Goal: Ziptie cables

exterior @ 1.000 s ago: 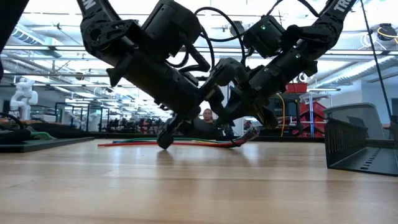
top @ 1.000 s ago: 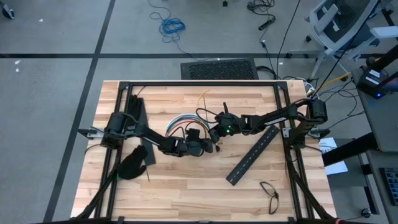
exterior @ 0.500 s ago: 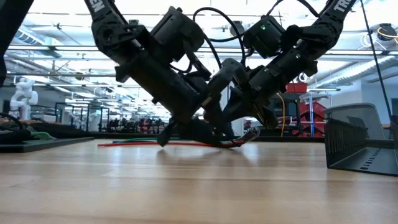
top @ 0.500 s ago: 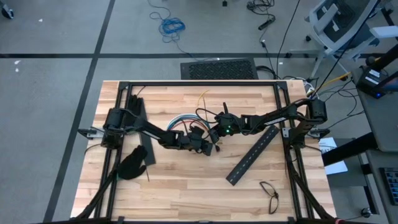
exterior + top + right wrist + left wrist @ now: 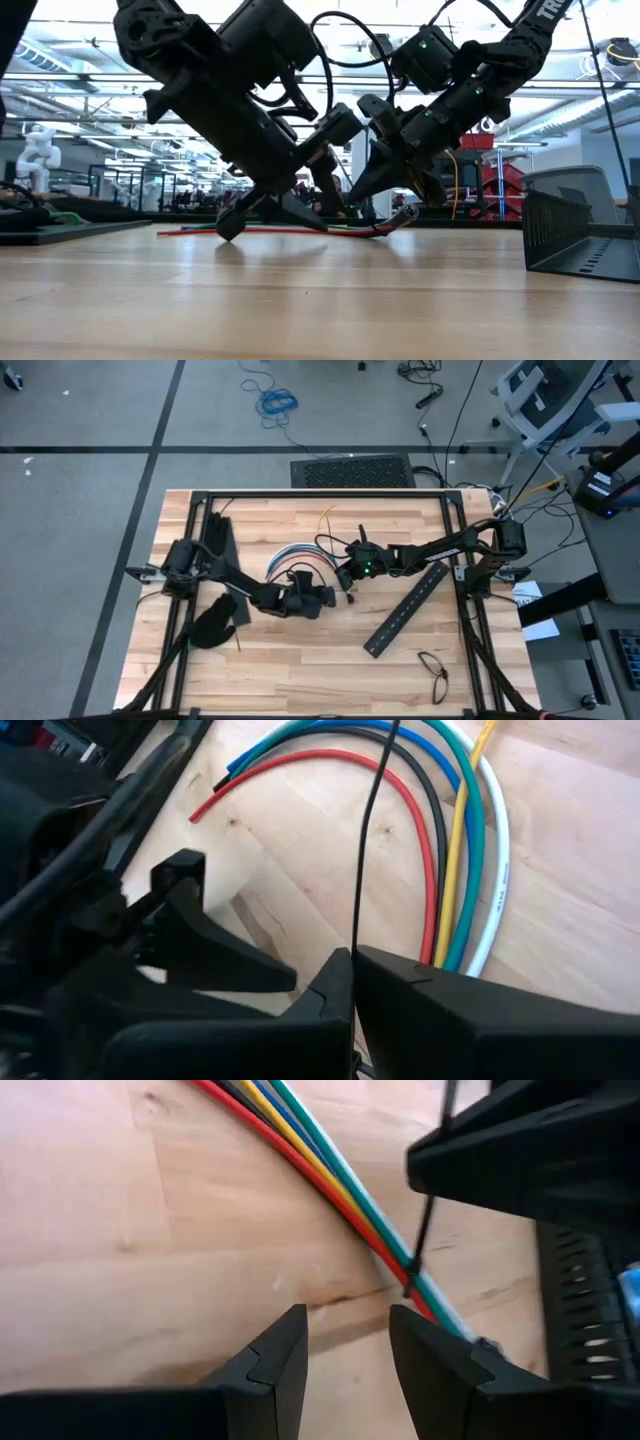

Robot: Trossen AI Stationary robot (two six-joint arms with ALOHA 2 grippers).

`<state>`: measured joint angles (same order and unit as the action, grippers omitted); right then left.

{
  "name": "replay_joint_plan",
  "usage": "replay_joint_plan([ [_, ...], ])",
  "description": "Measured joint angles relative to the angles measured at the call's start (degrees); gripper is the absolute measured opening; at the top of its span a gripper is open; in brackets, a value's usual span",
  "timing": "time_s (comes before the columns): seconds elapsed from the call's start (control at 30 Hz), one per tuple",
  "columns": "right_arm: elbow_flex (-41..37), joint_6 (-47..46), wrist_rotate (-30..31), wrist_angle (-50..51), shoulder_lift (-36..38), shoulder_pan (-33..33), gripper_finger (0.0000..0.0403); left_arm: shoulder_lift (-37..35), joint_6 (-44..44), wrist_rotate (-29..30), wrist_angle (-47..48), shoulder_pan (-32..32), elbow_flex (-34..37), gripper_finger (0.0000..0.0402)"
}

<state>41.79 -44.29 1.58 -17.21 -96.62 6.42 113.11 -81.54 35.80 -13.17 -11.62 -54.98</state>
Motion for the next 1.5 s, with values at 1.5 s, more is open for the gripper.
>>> replay_joint_plan([
  [1.5,0.01,2.36,0.02,2.60,-0.02,0.80,0.0000,0.16,15.65,-14.24,-4.75,6.32,0.17,0.0183],
])
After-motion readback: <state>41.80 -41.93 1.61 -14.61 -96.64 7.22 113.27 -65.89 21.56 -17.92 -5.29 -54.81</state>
